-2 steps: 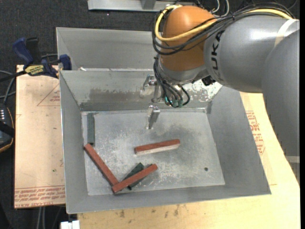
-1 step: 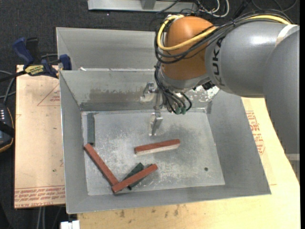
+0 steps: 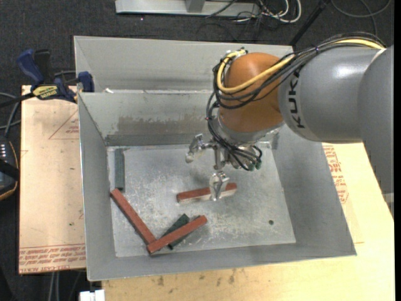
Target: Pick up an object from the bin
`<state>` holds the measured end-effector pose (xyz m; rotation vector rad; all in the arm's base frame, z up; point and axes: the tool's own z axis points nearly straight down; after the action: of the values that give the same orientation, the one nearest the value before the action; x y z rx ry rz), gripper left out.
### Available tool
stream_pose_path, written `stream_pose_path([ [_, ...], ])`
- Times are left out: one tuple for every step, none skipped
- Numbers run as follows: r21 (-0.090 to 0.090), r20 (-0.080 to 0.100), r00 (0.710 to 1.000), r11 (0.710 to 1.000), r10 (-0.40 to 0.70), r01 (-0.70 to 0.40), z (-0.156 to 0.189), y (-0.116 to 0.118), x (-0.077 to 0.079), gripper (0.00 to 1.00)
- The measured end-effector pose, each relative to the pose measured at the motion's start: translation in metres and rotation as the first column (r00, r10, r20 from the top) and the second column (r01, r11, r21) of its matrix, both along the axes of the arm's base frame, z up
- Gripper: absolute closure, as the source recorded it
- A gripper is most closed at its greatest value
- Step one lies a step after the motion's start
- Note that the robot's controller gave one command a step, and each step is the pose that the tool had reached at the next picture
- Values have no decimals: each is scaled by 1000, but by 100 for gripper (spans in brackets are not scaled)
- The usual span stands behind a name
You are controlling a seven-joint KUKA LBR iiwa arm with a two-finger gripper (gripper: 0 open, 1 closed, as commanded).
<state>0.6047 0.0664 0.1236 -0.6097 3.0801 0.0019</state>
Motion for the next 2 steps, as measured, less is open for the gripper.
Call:
stream_pose_path([
  [6, 13, 995, 995, -103, 103, -44, -5, 2, 100],
  [6, 13, 995, 995, -103, 103, -44, -5, 2, 100],
])
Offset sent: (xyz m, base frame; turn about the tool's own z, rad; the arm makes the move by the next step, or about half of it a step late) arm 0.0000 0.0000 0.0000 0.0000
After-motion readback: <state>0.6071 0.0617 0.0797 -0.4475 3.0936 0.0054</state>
